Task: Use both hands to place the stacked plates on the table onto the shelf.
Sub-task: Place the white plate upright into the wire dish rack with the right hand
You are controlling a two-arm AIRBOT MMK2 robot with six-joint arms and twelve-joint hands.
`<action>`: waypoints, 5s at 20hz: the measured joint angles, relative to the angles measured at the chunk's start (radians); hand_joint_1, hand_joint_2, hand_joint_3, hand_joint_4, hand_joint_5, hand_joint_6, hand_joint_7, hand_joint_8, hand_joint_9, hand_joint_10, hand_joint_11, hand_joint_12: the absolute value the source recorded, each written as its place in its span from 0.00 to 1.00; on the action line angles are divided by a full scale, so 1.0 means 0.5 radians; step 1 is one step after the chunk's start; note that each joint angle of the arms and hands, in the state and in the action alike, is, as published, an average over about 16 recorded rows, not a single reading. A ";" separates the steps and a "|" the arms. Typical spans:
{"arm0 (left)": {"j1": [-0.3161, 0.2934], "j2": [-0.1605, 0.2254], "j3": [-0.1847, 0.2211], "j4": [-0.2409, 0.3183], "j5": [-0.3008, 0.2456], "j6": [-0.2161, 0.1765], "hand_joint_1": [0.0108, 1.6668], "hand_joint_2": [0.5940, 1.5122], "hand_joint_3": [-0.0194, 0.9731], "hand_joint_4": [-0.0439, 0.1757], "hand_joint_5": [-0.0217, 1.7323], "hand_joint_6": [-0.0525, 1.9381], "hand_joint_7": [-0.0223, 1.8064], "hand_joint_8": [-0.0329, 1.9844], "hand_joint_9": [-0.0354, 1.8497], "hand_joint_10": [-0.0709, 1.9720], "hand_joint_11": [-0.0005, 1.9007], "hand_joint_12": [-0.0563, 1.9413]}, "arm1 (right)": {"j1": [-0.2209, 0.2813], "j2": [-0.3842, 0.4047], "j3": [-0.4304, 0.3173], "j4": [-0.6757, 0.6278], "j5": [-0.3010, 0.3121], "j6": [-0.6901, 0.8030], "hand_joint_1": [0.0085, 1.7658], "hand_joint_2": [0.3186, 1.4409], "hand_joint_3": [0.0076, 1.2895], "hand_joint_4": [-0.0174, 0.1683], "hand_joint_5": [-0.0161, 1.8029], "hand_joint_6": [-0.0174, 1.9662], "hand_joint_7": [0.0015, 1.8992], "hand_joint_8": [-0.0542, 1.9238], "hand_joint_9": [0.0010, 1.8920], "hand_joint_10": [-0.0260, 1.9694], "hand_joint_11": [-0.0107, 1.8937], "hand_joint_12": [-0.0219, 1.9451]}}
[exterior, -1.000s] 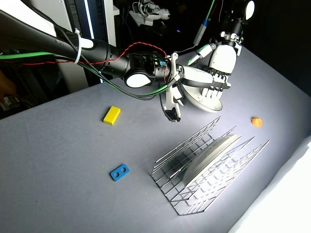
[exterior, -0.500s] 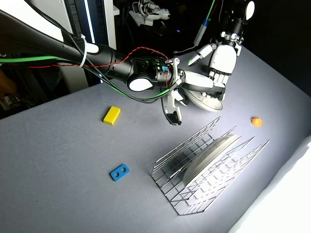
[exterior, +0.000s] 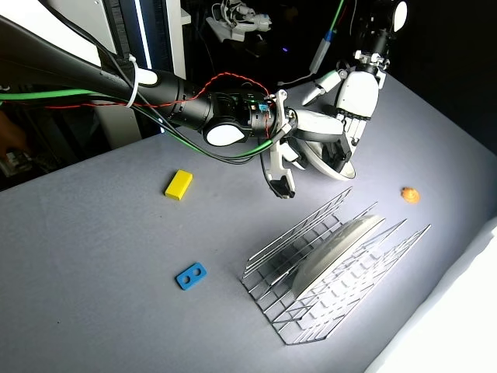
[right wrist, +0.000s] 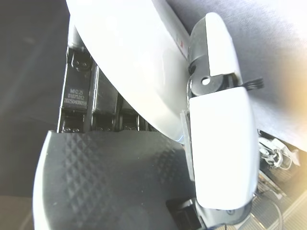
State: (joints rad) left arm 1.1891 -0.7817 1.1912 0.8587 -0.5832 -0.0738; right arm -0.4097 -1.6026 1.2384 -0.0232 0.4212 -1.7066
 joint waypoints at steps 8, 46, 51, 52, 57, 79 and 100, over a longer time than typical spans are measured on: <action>-0.204 0.032 0.107 -0.060 0.127 0.028 0.00 0.54 0.02 0.21 0.02 0.03 0.02 0.02 0.02 0.01 0.01 0.04 | -0.026 0.094 -0.097 0.013 0.043 0.003 0.61 0.66 0.00 0.04 0.37 0.50 0.47 0.62 0.50 0.42 0.35 0.70; -0.619 0.173 0.371 0.141 -0.561 0.310 0.00 0.54 0.02 0.21 0.03 0.04 0.02 0.02 0.03 0.01 0.01 0.04 | 0.722 1.469 -1.062 1.000 -0.221 0.630 0.65 0.68 0.00 0.09 0.39 0.68 0.49 0.62 0.50 0.38 0.36 0.64; -0.654 0.177 0.396 0.334 -0.823 0.311 0.00 0.54 0.02 0.22 0.03 0.04 0.03 0.02 0.03 0.01 0.01 0.04 | 0.790 1.454 -0.939 1.232 -0.297 0.672 0.65 0.68 0.00 0.09 0.39 0.68 0.49 0.61 0.50 0.38 0.35 0.64; -0.668 0.177 0.399 0.376 -0.876 0.311 0.00 0.54 0.02 0.22 0.03 0.04 0.03 0.02 0.03 0.01 0.01 0.04 | 0.793 1.449 -0.916 1.266 -0.306 0.676 0.65 0.68 0.00 0.08 0.39 0.67 0.49 0.60 0.50 0.37 0.35 0.64; -0.790 0.187 0.387 0.592 -1.127 0.311 0.00 0.54 0.02 0.22 0.03 0.04 0.02 0.02 0.03 0.01 0.01 0.04 | 0.768 1.408 -0.805 1.371 -0.336 0.693 0.66 0.68 0.00 0.07 0.40 0.65 0.50 0.59 0.50 0.39 0.35 0.65; -1.703 0.345 0.050 1.380 -1.570 0.229 0.01 0.53 0.02 0.22 0.04 0.04 0.03 0.02 0.03 0.01 0.02 0.04 | 0.497 1.036 -0.401 1.386 -0.296 0.726 0.69 0.67 0.00 0.05 0.44 0.59 0.50 0.56 0.47 0.53 0.35 0.69; -1.673 0.388 -0.050 1.339 -1.793 0.310 0.01 0.52 0.02 0.23 0.05 0.04 0.03 0.02 0.04 0.01 0.01 0.03 | 0.331 0.916 -0.198 1.380 -0.251 0.760 0.65 0.66 0.00 0.05 0.41 0.50 0.45 0.53 0.41 0.45 0.32 0.68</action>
State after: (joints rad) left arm 0.3527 -0.5877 1.1664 1.5280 -1.4798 0.0810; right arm -0.2443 -1.1445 1.1394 0.6668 0.2959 -1.3268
